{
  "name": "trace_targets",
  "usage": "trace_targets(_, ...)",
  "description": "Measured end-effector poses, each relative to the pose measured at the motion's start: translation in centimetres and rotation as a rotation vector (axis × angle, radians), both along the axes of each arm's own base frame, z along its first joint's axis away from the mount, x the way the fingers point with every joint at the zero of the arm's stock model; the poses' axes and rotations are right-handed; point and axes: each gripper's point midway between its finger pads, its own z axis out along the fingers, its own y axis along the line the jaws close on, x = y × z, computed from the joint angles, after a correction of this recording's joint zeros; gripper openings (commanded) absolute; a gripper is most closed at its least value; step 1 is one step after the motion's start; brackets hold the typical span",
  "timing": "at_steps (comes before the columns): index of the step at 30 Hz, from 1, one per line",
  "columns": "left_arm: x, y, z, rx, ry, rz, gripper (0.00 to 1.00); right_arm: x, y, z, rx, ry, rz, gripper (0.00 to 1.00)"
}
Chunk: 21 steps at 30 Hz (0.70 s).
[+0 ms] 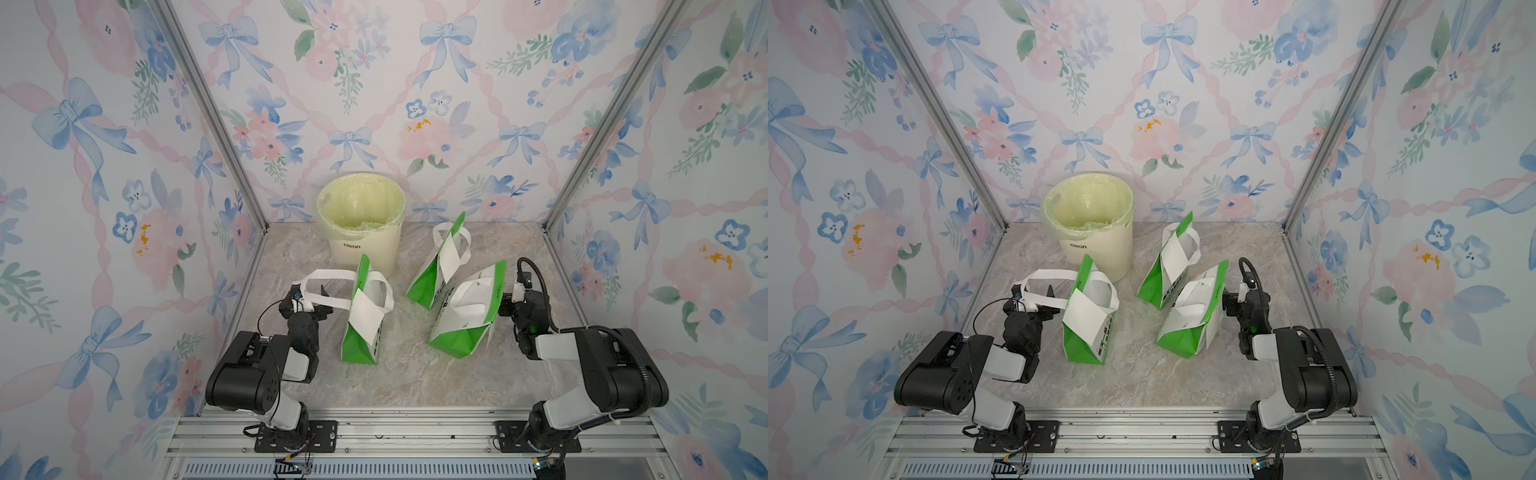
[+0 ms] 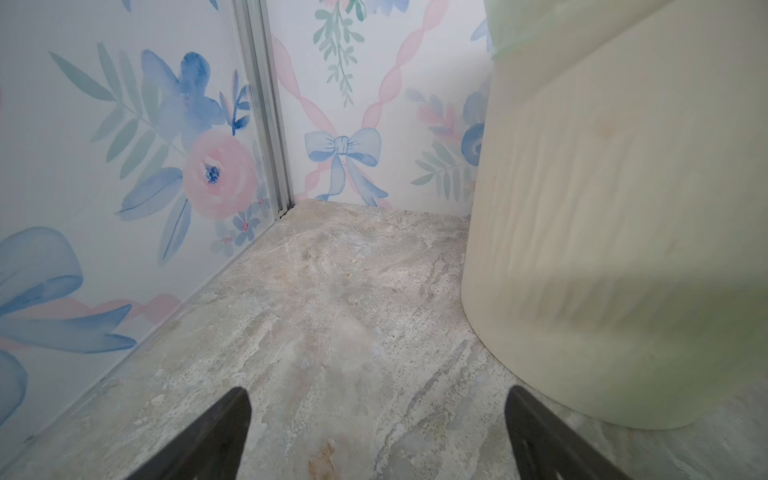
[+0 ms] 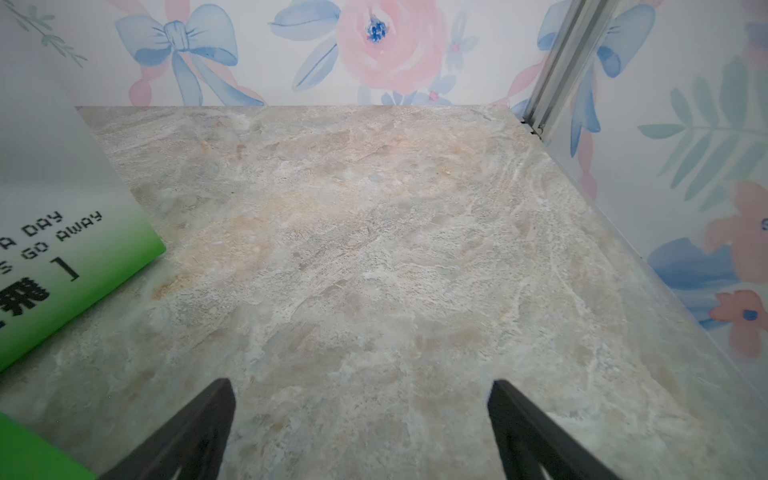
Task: Shred takeout receipts and throw away
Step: Pick up the takeout bag from the center of the board.
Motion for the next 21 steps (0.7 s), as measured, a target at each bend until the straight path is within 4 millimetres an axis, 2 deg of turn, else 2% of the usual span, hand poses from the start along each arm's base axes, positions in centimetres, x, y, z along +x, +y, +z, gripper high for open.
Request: trace_targets(21,0.00,-0.01,0.02,0.000,0.000,-0.001,0.98,0.00,0.03,0.14,0.007,-0.005,0.004,0.98)
